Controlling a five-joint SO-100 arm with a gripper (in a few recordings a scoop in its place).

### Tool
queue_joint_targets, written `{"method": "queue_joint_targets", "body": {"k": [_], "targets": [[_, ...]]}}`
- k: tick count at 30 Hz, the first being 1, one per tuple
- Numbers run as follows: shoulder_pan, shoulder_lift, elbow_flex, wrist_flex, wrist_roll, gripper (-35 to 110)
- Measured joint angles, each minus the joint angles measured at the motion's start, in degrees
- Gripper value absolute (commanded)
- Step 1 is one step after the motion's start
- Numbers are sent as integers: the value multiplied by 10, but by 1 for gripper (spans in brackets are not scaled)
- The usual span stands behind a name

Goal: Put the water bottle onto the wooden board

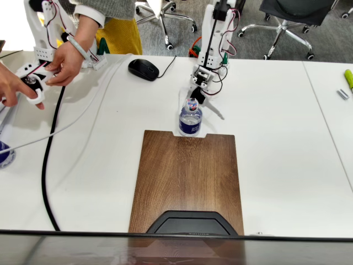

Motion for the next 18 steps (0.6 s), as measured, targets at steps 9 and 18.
{"method": "queue_joint_targets", "body": {"k": [9,18], "targets": [[-2,-10,0,0,-35,55],[-15,-10,0,2,-56,42]]}}
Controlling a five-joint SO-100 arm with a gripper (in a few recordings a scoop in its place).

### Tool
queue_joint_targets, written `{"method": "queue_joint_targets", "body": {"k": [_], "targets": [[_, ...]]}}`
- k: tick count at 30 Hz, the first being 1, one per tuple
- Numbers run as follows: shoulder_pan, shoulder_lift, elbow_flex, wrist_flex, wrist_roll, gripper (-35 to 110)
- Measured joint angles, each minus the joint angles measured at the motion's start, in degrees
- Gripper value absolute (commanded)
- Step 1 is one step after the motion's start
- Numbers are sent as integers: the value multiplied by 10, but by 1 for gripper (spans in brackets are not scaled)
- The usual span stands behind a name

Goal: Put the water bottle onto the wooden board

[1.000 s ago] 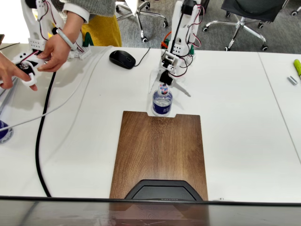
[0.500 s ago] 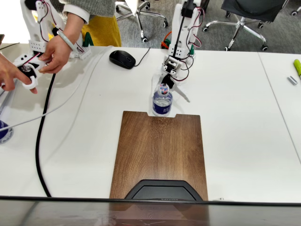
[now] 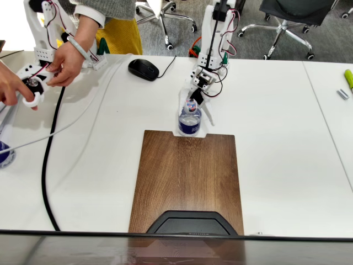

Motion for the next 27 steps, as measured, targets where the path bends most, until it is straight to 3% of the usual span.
{"method": "queue_joint_targets", "body": {"k": [6,15,27], "targets": [[4,0,0,0,0,34],[-7,0,-4,-5,-18,0],[-3,8,-3,-1,-10,0]]}}
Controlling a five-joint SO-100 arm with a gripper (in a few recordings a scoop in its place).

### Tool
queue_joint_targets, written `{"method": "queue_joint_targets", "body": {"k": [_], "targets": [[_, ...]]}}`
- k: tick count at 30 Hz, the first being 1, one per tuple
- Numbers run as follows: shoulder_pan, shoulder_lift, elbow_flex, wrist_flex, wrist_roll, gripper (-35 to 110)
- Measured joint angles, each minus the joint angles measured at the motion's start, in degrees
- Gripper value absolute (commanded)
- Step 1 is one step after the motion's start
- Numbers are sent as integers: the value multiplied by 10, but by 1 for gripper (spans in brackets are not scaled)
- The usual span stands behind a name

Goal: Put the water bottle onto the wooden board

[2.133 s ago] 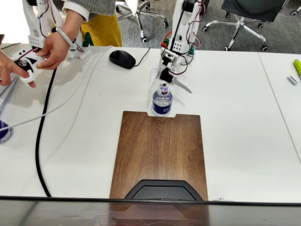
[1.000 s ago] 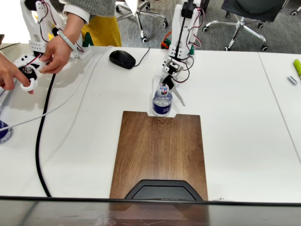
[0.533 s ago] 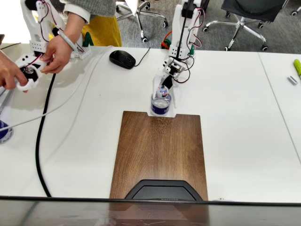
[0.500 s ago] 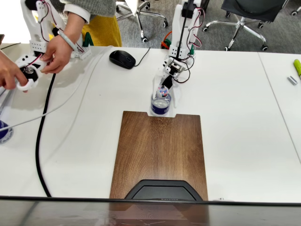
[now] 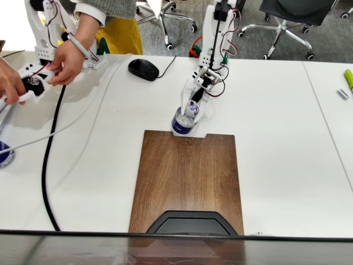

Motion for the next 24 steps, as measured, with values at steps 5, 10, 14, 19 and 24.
{"method": "queue_joint_targets", "body": {"k": [5,10,14,19,24], "targets": [[0,58,10,64,17,0],[0,171,19,178,39,0],[0,268,32,252,59,0],[1,323,31,289,103,0],[-5,311,25,291,173,0]]}}
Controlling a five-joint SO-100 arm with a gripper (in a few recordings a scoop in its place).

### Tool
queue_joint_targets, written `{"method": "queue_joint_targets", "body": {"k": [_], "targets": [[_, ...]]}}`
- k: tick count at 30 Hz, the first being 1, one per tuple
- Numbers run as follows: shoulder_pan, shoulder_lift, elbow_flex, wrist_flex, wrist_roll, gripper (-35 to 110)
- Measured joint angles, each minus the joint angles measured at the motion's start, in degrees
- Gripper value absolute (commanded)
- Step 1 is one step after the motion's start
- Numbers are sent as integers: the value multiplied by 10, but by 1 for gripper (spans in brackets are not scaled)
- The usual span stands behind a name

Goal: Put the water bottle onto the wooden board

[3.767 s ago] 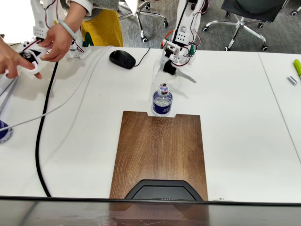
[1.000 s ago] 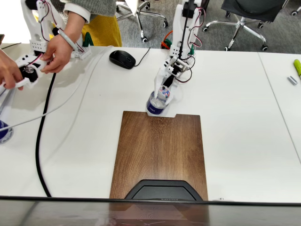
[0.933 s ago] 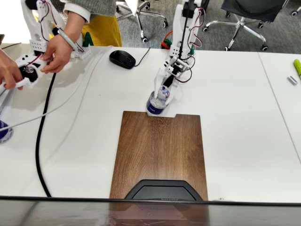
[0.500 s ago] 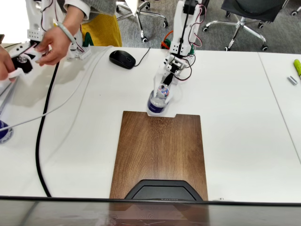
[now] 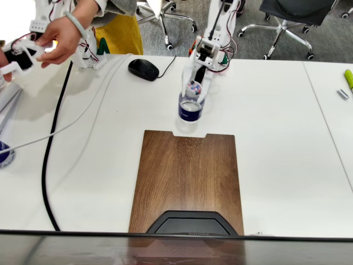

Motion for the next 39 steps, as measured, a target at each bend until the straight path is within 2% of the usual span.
{"method": "queue_joint_targets", "body": {"k": [21,27,39], "targets": [[-26,-295,-316,-1,36,0],[-27,-401,-393,-65,47,0],[-33,-516,-446,-119,83,0]]}}
